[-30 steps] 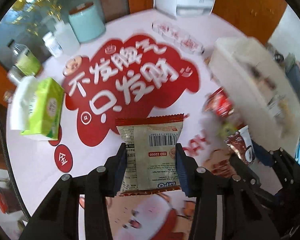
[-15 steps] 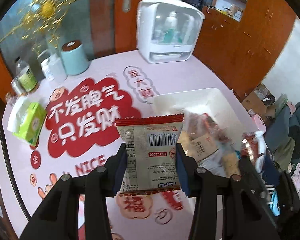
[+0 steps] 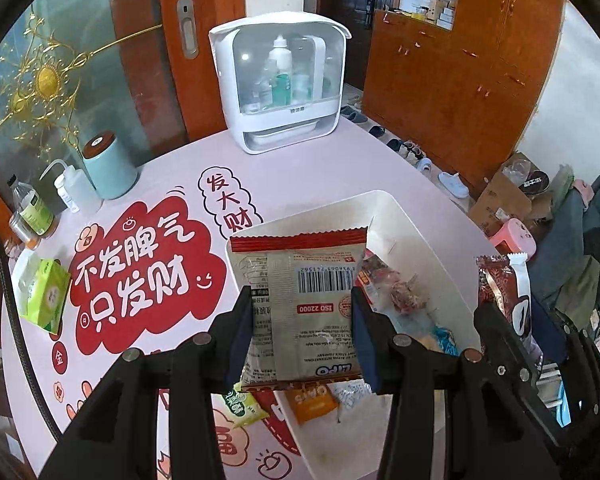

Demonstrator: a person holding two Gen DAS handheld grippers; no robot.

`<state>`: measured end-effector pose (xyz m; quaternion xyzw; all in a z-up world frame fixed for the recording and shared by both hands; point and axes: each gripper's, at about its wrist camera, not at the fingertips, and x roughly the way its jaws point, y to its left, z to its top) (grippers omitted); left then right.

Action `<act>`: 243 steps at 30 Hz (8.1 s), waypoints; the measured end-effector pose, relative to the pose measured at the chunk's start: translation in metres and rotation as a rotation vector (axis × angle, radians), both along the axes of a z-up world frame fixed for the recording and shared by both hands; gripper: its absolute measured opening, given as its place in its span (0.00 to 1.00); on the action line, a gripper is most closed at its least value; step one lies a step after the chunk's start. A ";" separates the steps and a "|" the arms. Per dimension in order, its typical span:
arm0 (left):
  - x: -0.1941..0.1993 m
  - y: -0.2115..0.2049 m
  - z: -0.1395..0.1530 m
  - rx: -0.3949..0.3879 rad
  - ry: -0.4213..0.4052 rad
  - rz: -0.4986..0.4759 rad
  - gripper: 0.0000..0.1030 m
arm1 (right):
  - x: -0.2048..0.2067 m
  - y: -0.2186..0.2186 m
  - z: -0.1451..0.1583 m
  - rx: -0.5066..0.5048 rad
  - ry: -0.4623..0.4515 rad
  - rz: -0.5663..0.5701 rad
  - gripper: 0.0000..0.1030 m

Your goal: Organize snacks

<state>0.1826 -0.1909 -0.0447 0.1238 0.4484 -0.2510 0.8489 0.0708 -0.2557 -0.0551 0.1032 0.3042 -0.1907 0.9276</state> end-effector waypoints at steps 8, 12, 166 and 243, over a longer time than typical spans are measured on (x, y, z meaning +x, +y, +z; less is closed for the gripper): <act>0.005 -0.013 -0.015 0.038 0.016 0.014 0.43 | 0.010 -0.013 -0.022 0.017 0.073 0.012 0.36; 0.006 -0.015 -0.022 0.051 0.018 0.016 0.70 | 0.014 -0.014 -0.032 0.023 0.118 0.016 0.45; -0.030 0.071 0.029 -0.031 0.028 -0.053 0.55 | -0.024 0.046 0.021 -0.006 0.002 0.298 0.37; -0.173 0.211 0.072 -0.028 -0.102 0.568 0.95 | -0.052 0.092 0.065 0.144 0.148 0.555 0.62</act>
